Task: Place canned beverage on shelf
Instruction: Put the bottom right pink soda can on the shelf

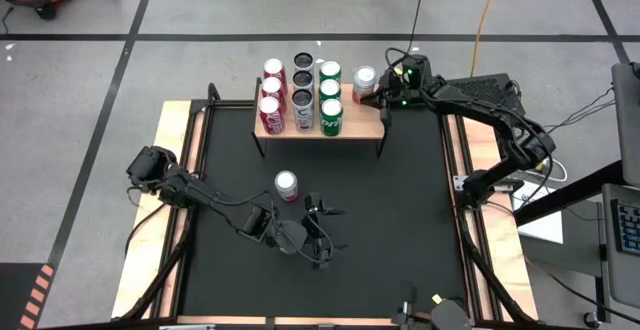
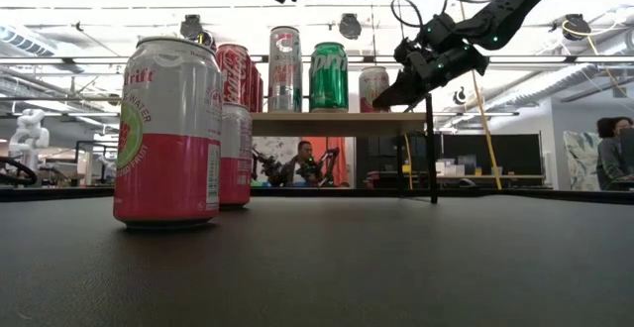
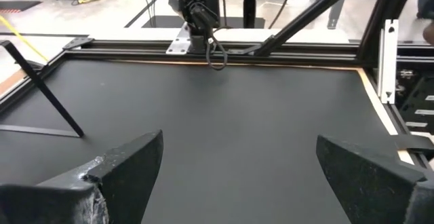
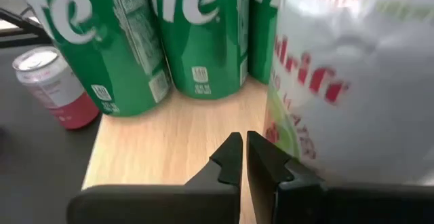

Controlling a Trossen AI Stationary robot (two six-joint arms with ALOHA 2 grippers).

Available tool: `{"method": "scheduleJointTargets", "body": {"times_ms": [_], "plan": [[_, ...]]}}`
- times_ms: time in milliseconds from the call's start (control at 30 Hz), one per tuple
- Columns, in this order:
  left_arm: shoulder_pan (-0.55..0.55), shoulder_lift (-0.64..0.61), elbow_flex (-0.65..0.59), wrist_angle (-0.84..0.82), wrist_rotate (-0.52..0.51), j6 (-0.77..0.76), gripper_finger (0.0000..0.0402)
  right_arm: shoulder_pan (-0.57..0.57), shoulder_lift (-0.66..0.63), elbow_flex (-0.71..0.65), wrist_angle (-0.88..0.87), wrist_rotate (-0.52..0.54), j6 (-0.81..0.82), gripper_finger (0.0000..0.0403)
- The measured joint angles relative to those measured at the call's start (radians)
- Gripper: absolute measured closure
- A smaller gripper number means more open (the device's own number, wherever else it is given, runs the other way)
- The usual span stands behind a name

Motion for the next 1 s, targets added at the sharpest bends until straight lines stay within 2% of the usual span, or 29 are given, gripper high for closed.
{"method": "scheduleJointTargets", "body": {"times_ms": [1000], "plan": [[0.003,0.000,0.000,-0.006,0.005,0.001,0.0013,-0.007,0.017,0.000,0.036,0.015,-0.013,0.0403]]}}
